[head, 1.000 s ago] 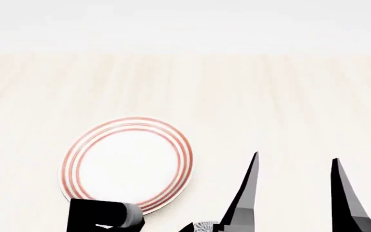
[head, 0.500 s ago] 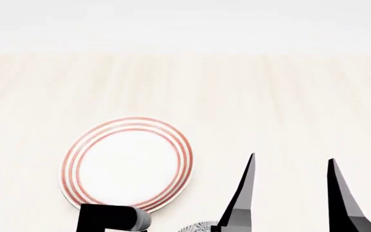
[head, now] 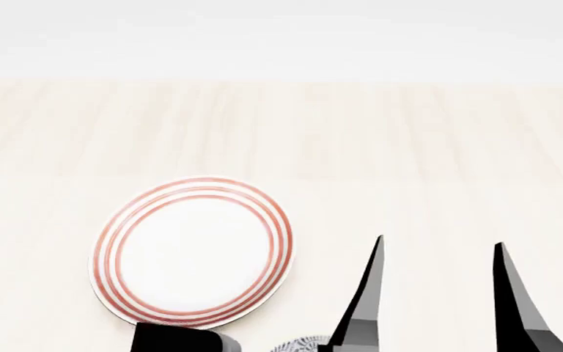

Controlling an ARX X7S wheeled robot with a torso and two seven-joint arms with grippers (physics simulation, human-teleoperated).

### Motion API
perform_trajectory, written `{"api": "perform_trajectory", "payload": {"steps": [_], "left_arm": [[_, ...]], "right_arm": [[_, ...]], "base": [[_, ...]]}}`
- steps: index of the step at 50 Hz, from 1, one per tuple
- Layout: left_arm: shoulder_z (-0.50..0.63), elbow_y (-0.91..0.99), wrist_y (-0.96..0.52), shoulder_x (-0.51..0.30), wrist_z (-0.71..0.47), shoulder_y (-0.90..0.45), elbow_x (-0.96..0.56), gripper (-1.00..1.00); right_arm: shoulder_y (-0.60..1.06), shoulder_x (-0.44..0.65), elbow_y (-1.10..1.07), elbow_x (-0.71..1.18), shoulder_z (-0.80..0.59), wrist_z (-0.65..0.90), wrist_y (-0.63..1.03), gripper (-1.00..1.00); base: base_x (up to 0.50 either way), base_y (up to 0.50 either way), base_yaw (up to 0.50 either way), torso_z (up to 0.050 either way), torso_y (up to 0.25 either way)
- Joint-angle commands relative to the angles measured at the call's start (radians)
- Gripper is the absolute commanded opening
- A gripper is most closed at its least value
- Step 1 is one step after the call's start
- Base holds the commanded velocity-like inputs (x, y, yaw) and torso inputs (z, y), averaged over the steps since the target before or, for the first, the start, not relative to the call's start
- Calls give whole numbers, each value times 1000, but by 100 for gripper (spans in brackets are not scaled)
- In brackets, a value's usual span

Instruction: Put the bowl on the plate.

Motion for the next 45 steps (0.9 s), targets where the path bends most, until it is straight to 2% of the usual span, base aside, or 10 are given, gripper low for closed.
{"api": "perform_trajectory", "payload": {"steps": [1,10,11,28,45], "left_arm": [[5,-6,36,6,20,8,15,100],[21,-10,41,-1,19,12,11,100],[23,-14,42,-1,19,12,13,-100],[71,-1,76,-28,30,2,59,-100],[111,-49,171,-90,96,-137,210,-100]], "right_arm": [[-1,-12,1,-15,14,-16,-3,100],[-1,-9,8,-17,10,-13,-10,100],[0,-9,9,-15,10,-13,-10,100],[-1,-3,11,-14,2,-5,-12,100],[0,4,-2,-8,0,4,-12,100]], "base": [[0,0,0,0,0],[0,0,0,0,0],[0,0,0,0,0],[0,0,0,0,0],[0,0,0,0,0]]}}
